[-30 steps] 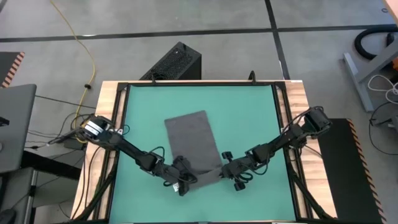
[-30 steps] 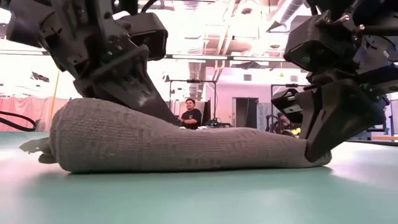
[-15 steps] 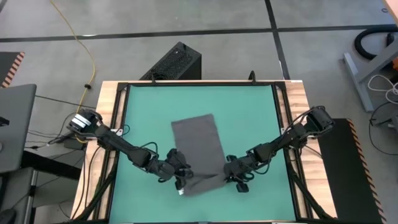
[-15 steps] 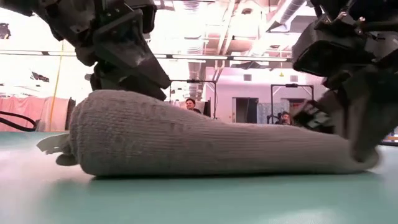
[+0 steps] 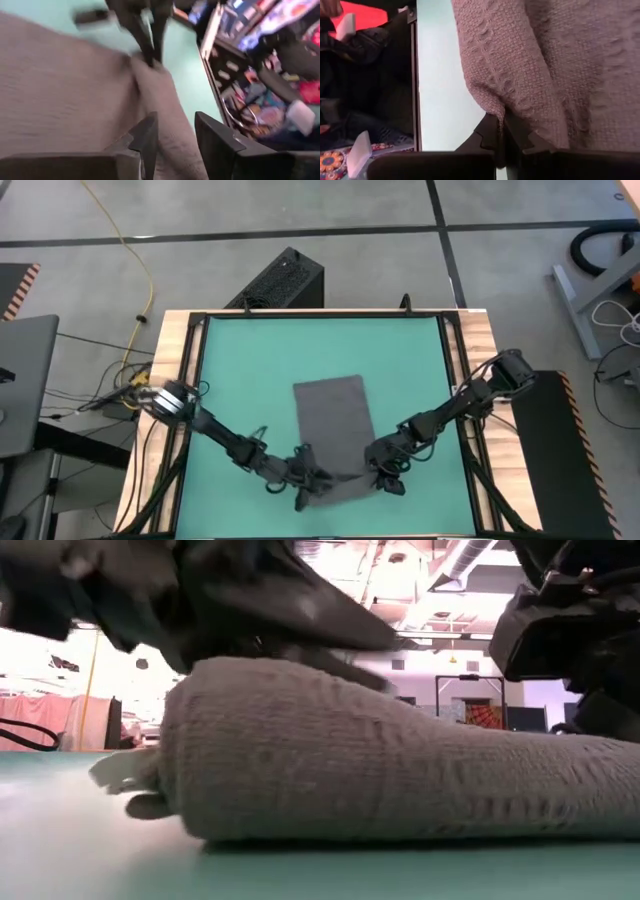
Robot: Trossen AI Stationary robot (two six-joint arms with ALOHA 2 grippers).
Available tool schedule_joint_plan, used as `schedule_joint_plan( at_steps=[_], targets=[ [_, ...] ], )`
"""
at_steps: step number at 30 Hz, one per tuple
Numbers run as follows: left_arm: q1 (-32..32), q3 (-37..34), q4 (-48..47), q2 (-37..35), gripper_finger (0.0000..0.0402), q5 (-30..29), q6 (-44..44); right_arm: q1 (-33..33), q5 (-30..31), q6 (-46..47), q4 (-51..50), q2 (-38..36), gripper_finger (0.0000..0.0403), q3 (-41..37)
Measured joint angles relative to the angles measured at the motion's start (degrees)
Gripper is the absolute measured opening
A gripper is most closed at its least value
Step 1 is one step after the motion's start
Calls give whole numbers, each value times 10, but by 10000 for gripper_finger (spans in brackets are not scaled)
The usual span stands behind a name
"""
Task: Roll towel
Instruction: Roll the gray towel
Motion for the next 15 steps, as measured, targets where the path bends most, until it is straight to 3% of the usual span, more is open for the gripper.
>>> schedule_joint_plan(
  at_steps=[3, 6, 15],
  targets=[
    [1, 55, -15, 65, 98, 47, -3, 0, 12, 10, -6, -19, 28, 0],
    [7, 105, -66, 102, 74, 48, -14, 2, 15, 12, -18, -33, 26, -1],
    [15, 176, -245, 113, 4, 71, -33, 26, 11, 62, -22, -50, 27, 0]
  ],
)
